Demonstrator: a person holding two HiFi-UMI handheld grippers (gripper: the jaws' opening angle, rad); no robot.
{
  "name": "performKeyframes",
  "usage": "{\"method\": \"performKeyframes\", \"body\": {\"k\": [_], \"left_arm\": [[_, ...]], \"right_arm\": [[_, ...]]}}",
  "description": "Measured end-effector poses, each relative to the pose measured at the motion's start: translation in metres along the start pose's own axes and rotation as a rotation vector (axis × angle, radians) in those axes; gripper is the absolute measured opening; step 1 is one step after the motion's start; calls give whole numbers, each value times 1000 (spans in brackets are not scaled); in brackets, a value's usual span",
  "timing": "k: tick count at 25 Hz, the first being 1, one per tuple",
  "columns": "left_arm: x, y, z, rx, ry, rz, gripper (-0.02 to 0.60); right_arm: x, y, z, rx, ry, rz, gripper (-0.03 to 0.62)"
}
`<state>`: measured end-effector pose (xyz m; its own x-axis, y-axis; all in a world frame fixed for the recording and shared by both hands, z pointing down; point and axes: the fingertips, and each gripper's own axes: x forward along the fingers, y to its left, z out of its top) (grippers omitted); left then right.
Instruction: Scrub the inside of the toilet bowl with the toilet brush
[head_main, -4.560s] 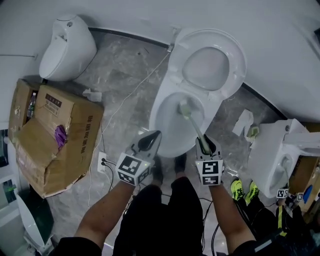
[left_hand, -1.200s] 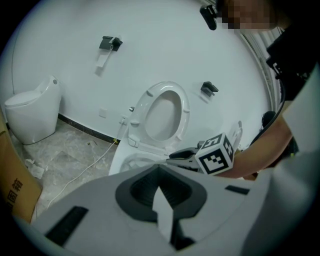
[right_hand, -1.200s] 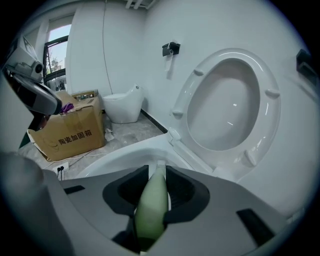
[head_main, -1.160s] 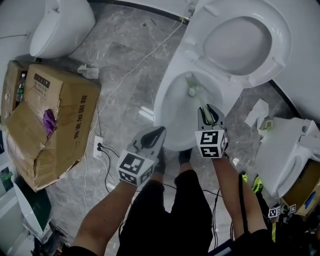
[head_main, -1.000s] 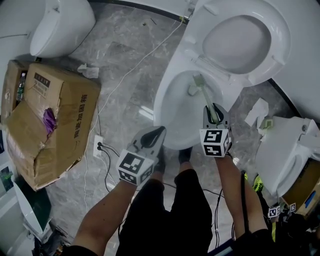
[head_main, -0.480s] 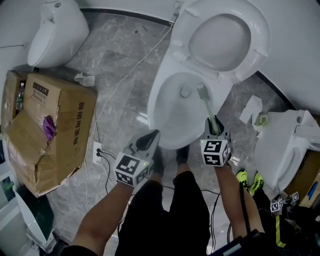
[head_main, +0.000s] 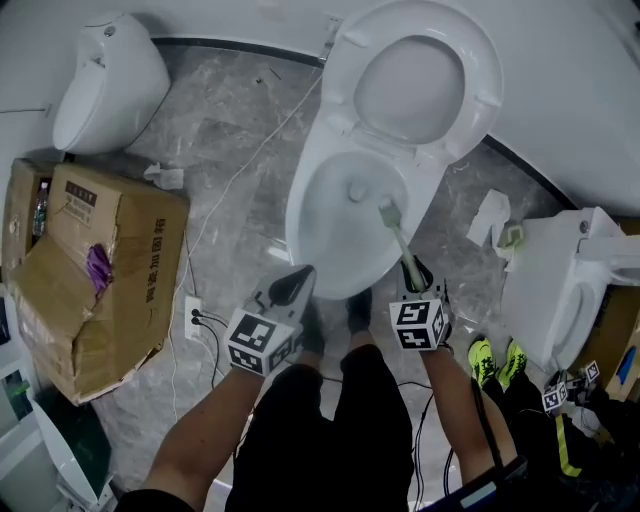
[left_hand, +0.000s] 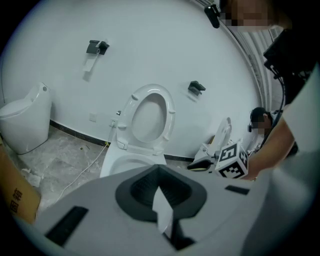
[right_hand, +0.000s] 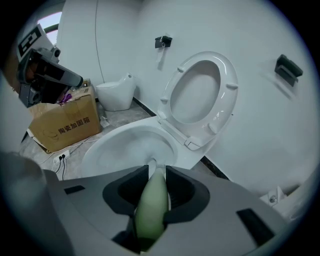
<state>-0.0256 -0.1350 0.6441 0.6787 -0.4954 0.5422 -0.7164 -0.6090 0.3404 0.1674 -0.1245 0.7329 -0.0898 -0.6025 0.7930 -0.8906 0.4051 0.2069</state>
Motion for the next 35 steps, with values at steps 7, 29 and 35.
{"method": "performKeyframes", "body": {"k": [7, 29, 35], "left_arm": [[-12, -8, -5, 9, 4, -11, 9], [-39, 8, -9, -41, -54, 44, 9], [-50, 18, -11, -60, -65, 71, 9]], "right_arm": [[-16, 22, -9, -9, 3, 28, 114], [-52, 139, -5, 6, -5, 283, 114], [-48, 153, 23, 5, -51, 325, 114]]}}
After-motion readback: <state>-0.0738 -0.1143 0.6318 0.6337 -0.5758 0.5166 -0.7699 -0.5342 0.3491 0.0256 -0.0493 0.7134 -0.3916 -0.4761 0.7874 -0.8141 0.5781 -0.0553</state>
